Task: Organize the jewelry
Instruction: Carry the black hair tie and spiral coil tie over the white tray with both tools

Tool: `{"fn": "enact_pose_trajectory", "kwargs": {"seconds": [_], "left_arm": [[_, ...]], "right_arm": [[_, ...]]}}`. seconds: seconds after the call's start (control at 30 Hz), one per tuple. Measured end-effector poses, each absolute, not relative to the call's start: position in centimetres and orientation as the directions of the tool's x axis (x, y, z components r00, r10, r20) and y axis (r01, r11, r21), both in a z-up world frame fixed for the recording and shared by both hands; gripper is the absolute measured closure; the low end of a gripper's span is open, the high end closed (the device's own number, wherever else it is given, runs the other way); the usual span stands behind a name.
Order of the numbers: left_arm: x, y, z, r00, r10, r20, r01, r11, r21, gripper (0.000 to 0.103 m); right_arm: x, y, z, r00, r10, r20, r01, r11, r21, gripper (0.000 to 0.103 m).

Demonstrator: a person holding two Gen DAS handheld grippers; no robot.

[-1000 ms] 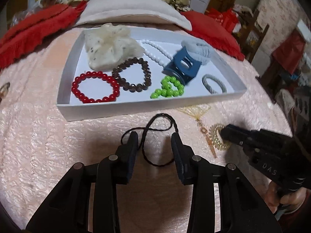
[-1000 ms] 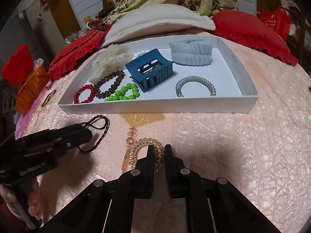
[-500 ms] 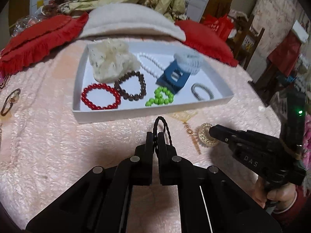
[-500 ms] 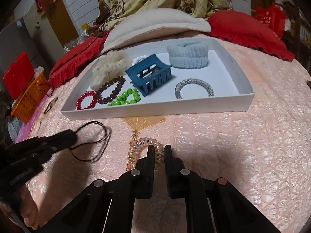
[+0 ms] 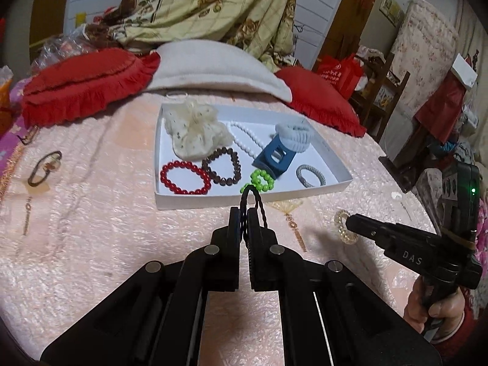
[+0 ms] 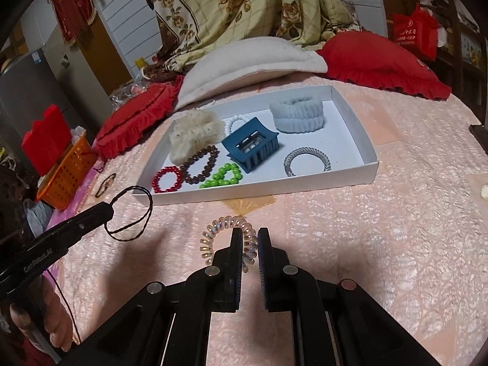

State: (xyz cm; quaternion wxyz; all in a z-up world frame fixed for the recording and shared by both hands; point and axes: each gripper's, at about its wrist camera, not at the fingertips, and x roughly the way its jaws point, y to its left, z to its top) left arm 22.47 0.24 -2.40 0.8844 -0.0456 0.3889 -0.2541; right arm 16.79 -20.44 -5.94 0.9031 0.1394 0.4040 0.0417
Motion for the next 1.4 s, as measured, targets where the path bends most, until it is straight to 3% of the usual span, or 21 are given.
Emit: {"fn": "enact_pose_trajectory", "kwargs": {"seconds": [0.5,1.1,1.4], "left_arm": [[21.3,2.5,-1.3,0.617,-0.469,-0.632,0.381,0.881,-0.281,0.100],[21.3,3.2,-1.8,0.643,-0.415,-0.644,0.347,0.907,-0.238,0.100],[21.3,2.6,-2.0,0.611,-0.450,-0.651,0.366,0.890,-0.272,0.100]], "right_arm": [[14.9,-18.9,-3.1,0.687,0.176,-0.705,0.035,0.961,0.274,0.094],[14.8,-17.5,-4.5,0.661,0.197,-0.724,0.021,0.959,0.281,0.094],[15.9,-19.9,-3.9,0.679,0.166,-0.715,0.043,0.963,0.265,0.094]]}}
